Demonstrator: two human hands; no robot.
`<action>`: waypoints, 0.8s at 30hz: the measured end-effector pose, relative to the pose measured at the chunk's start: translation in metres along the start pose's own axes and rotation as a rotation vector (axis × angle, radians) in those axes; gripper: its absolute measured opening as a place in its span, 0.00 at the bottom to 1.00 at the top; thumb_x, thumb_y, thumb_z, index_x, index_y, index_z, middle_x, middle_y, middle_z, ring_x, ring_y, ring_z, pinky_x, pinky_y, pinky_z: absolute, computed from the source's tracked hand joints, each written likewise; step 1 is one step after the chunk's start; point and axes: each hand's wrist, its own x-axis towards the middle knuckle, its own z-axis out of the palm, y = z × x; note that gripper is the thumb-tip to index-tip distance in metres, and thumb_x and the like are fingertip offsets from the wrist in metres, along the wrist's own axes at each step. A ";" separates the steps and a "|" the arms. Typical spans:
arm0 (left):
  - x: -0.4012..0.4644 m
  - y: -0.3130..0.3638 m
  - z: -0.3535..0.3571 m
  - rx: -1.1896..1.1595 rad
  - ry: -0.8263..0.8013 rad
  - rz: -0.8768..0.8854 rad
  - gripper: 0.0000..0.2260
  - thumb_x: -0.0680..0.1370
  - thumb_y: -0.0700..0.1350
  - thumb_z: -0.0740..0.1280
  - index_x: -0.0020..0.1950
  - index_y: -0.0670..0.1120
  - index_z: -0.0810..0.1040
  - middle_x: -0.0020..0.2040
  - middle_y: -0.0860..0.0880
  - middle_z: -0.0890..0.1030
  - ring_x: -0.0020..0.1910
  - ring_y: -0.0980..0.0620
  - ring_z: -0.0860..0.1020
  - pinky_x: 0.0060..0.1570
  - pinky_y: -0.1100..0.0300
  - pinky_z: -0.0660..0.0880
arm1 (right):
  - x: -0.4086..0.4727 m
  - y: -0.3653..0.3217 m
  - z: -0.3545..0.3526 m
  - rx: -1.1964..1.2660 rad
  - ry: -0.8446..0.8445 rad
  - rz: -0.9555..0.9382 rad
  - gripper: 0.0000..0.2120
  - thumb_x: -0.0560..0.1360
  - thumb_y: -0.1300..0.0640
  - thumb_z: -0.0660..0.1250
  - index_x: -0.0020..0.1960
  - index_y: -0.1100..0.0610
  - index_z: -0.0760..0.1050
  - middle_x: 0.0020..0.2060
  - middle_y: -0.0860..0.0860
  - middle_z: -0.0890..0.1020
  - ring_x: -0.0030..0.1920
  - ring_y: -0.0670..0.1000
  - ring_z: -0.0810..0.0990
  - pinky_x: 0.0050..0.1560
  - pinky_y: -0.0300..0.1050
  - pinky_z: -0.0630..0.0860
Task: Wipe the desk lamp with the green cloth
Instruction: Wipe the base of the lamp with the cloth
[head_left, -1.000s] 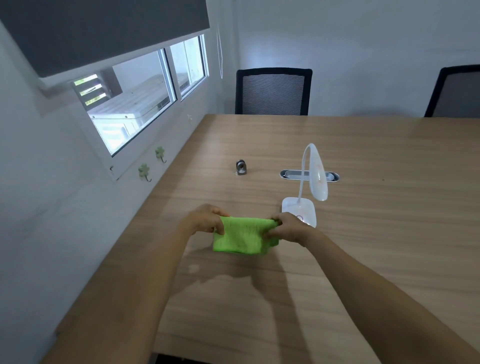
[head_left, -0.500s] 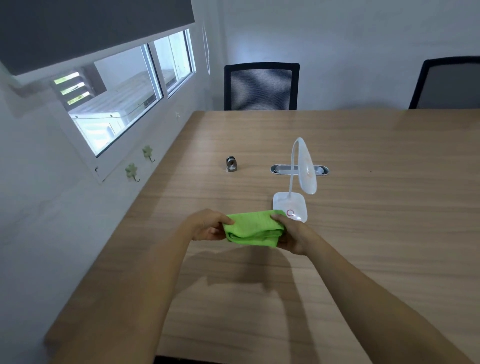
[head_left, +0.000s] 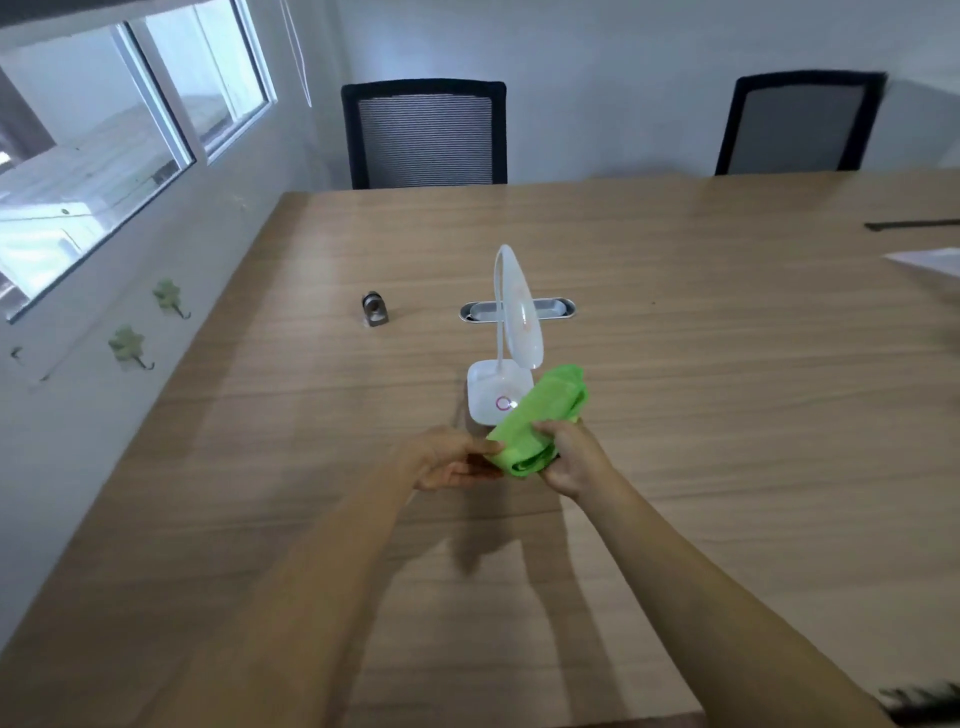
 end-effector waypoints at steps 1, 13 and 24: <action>0.003 0.002 0.002 0.055 0.006 0.020 0.03 0.75 0.43 0.69 0.44 0.44 0.79 0.38 0.47 0.84 0.36 0.54 0.82 0.45 0.61 0.79 | -0.002 -0.009 -0.004 -0.085 0.051 -0.031 0.17 0.75 0.74 0.52 0.52 0.58 0.73 0.42 0.56 0.78 0.41 0.54 0.78 0.43 0.50 0.76; 0.048 0.054 -0.050 1.252 0.383 0.426 0.35 0.70 0.56 0.72 0.74 0.48 0.64 0.74 0.46 0.68 0.73 0.44 0.66 0.71 0.53 0.62 | 0.052 -0.056 -0.019 -1.822 0.222 -0.606 0.25 0.72 0.58 0.61 0.68 0.46 0.70 0.62 0.52 0.78 0.57 0.62 0.75 0.54 0.50 0.73; 0.077 0.050 -0.066 1.329 0.243 0.418 0.43 0.63 0.63 0.66 0.75 0.45 0.64 0.75 0.45 0.67 0.73 0.46 0.66 0.73 0.54 0.62 | 0.069 -0.035 -0.010 -1.881 0.039 -0.574 0.24 0.70 0.67 0.61 0.66 0.55 0.74 0.63 0.56 0.78 0.62 0.61 0.70 0.57 0.49 0.67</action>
